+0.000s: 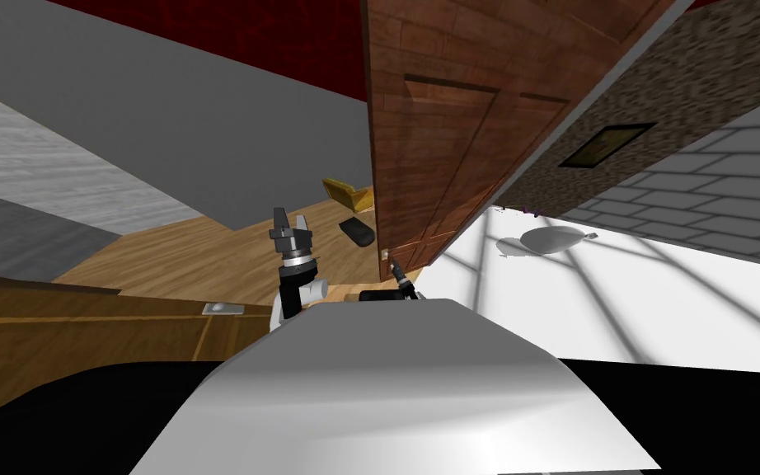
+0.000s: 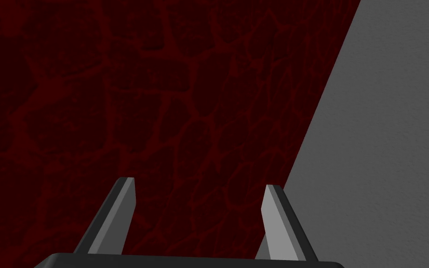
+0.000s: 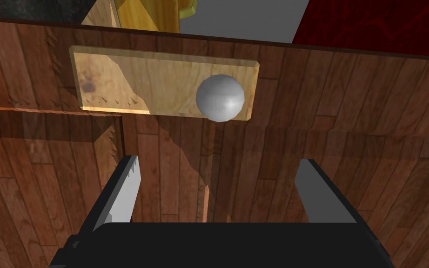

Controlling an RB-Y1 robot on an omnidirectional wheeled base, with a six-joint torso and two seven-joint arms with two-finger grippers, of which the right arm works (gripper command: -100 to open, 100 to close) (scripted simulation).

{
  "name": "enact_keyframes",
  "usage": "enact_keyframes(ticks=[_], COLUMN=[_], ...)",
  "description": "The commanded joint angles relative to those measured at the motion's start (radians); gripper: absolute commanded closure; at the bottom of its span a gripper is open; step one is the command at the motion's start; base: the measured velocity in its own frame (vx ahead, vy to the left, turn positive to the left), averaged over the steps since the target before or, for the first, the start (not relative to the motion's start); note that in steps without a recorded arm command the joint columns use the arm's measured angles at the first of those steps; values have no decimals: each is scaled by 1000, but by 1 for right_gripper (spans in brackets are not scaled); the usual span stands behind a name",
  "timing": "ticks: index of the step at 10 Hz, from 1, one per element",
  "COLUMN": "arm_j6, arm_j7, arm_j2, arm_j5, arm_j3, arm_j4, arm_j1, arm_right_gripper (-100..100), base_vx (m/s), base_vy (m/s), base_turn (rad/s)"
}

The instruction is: Push the door open

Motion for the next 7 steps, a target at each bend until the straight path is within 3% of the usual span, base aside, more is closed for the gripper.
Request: enact_keyframes(ticks=[1,4,5,6,7], arm_j6=[-3,-6,-5,-5,-5], arm_j7=[4,10,8,8,8], arm_j2=[6,28,23,23,23], arm_j5=[-2,-7,-6,-6,-6], arm_j3=[-5,-14,-12,-12,-12], arm_j4=[9,24,19,19,19], arm_j1=[-7,-21,-17,-17,-17], arm_right_gripper=[-100,-100,-100,100,100], base_vx=[197,185,68,-16,-25], base_vy=[92,94,45,-7,-17], base_turn=[17,26,-18,10,18])
